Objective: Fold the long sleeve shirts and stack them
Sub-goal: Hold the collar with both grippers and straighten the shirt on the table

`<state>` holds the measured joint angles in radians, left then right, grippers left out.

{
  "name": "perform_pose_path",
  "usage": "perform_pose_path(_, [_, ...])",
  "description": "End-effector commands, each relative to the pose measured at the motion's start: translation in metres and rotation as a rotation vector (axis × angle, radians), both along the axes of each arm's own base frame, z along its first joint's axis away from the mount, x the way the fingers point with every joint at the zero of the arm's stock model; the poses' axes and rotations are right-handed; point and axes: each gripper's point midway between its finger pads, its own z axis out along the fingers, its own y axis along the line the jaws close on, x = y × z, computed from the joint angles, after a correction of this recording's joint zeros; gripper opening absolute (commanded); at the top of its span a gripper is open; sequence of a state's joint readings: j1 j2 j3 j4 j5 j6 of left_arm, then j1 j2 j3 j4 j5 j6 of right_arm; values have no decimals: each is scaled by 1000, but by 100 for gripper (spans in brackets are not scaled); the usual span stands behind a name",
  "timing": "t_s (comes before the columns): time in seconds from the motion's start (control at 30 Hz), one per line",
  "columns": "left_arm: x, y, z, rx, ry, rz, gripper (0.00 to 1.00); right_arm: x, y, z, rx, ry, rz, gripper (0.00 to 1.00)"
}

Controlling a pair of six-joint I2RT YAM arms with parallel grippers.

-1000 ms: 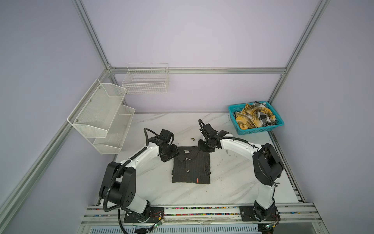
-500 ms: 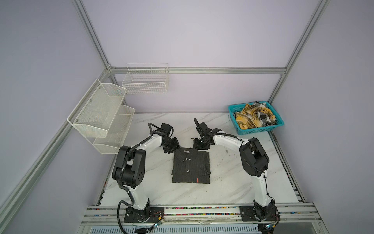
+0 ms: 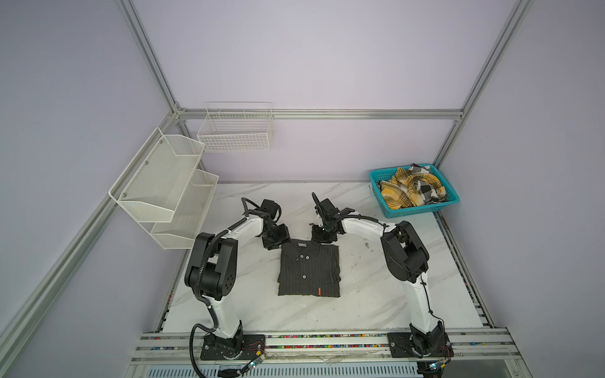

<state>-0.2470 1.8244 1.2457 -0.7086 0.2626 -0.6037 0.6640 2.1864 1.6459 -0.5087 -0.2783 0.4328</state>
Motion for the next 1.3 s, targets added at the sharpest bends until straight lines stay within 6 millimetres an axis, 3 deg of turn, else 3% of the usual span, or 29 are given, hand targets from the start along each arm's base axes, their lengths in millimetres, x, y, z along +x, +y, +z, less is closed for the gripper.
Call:
perform_pose_path(0.0, [17,-2,18,12,-52,-31,47,-2,3,2,-5,5,14,19])
perform_pose_path(0.1, [20,-9,24,-16,-66,-37,36,2,2,17,2,-30,-5,8])
perform_pose_path(0.23, [29,-15,49,-16,-147,-58,34,3,0,42,34,-73,-40,0])
perform_pose_path(0.3, [32,-19,62,-15,-195,-77,31,0,-2,55,55,-97,-62,0])
perform_pose_path(0.43, [30,-34,87,-7,-282,-123,14,-9,-14,79,76,-150,-133,0])
perform_pose_path(0.53, [26,-46,90,-18,-302,-145,2,-18,-28,90,71,-185,-192,0])
perform_pose_path(0.7, [27,-62,91,-81,-319,-142,0,-30,-61,102,32,-234,-297,0])
perform_pose_path(0.8, [31,-70,86,-80,-315,-159,0,-36,-66,96,33,-216,-313,0])
perform_pose_path(0.93, [36,-60,61,-6,-272,-125,0,-33,-62,62,-33,-167,-283,0])
perform_pose_path(0.97, [36,-56,55,21,-256,-114,3,-31,-60,55,-44,-162,-273,0])
perform_pose_path(1.03, [36,-52,43,42,-230,-109,29,-25,-60,42,-80,-154,-273,1])
perform_pose_path(1.07, [36,-52,39,45,-221,-106,41,-22,-61,39,-92,-156,-277,6])
perform_pose_path(1.1, [35,-53,35,45,-213,-111,50,-20,-60,37,-95,-155,-278,18])
perform_pose_path(1.17, [34,-55,34,30,-204,-116,51,-16,-60,43,-99,-162,-280,45])
perform_pose_path(1.2, [33,-56,38,22,-209,-112,51,-14,-62,51,-117,-182,-266,51])
perform_pose_path(1.27, [31,-53,53,15,-240,-93,52,-13,-66,75,-118,-226,-264,53])
